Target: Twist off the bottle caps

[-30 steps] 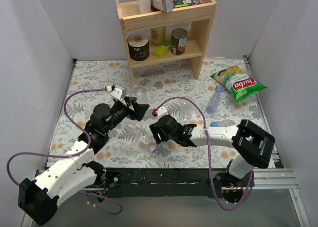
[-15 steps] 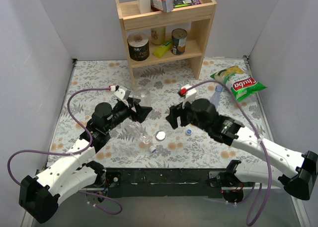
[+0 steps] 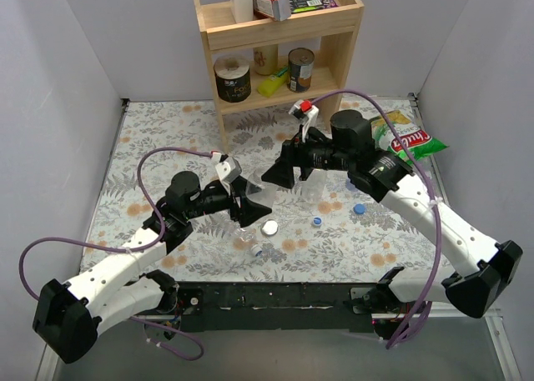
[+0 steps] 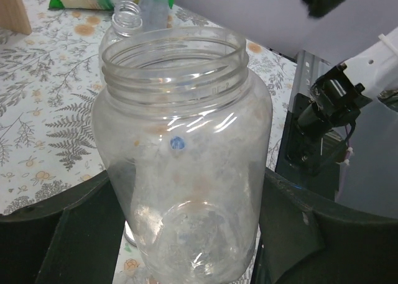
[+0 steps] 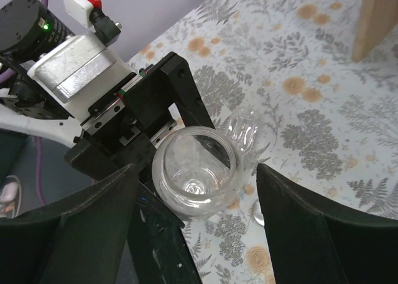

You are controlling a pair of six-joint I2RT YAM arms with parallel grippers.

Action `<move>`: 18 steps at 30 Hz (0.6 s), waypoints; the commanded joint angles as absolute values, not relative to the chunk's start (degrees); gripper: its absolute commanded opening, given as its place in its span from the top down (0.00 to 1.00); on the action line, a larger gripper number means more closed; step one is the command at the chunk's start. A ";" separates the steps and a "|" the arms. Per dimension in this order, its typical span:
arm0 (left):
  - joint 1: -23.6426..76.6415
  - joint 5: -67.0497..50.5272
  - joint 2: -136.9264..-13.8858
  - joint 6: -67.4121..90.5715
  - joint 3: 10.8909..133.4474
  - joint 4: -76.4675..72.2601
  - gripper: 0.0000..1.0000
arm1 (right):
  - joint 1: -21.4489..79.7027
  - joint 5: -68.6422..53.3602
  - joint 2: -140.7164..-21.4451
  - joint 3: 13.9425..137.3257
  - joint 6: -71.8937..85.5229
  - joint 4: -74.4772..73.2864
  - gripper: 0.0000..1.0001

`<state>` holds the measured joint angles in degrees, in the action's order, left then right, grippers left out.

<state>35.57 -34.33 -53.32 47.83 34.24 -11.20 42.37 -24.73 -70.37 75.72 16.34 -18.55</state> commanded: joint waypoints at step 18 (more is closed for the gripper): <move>38.14 -34.37 -53.00 44.38 36.56 -9.58 0.54 | 46.49 -32.44 -77.34 76.02 16.09 -20.03 0.17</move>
<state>37.85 -35.44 -53.39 45.36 34.46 -9.02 44.49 -32.99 -75.90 74.15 18.17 -16.69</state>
